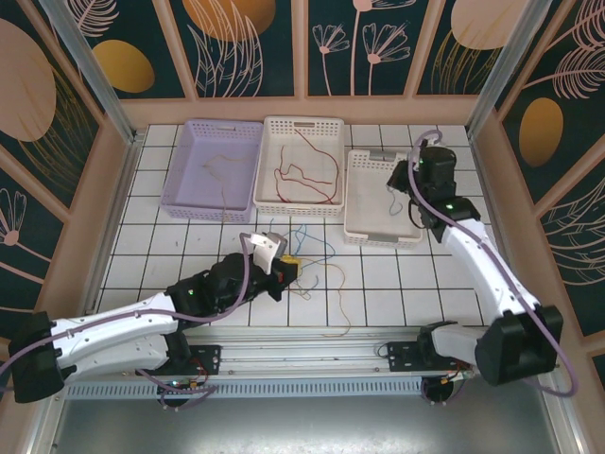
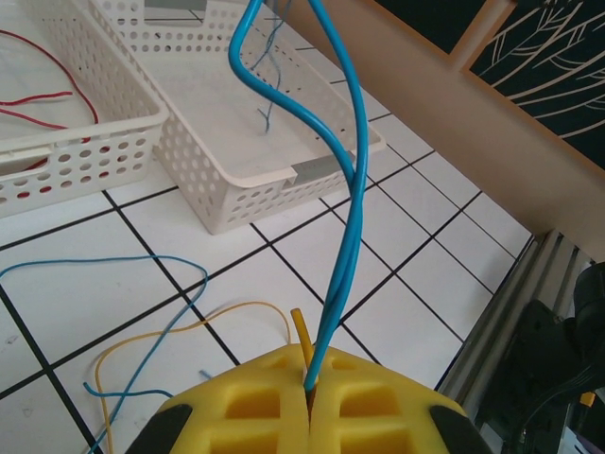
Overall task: Untangle the cables
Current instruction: Place the cable in the container, then move the container to the top-right of the table.
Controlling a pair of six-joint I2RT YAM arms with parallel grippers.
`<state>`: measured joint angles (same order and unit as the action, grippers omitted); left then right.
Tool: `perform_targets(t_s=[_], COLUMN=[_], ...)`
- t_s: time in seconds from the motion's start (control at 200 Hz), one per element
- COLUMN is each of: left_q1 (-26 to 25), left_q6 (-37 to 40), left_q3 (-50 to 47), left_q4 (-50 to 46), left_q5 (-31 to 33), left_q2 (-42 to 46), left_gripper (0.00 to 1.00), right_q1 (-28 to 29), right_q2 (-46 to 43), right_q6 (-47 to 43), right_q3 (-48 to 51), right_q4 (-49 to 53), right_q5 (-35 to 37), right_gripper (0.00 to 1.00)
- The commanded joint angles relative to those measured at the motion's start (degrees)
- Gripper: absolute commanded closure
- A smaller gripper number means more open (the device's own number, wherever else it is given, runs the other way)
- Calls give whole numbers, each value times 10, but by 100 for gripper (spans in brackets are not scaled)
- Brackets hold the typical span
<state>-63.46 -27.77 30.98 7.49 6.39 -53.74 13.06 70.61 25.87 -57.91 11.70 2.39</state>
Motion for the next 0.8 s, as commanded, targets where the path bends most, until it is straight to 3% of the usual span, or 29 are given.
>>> perform_targets(t_s=[0.0,0.2,0.46,0.796], left_q1=[-4,-4,-4,-4], left_q6=[-10,-7,-5,8], left_q3=[18,26,34,45], left_q4=[30,36,32,21], left_q5=[-12,-13,-9,3], left_q2=[-15,-31,-43,-72], left_gripper=[100,100,100,100], right_q1=[1,12,8,-18], right_q2=[50,179,367,505], right_q6=[13,35,72,75], right_q3=[26,12,-88,-217], right_q4=[-53,-58,-24,1], right_q5=[-8,22,14,5], right_gripper=[100,100,100,100])
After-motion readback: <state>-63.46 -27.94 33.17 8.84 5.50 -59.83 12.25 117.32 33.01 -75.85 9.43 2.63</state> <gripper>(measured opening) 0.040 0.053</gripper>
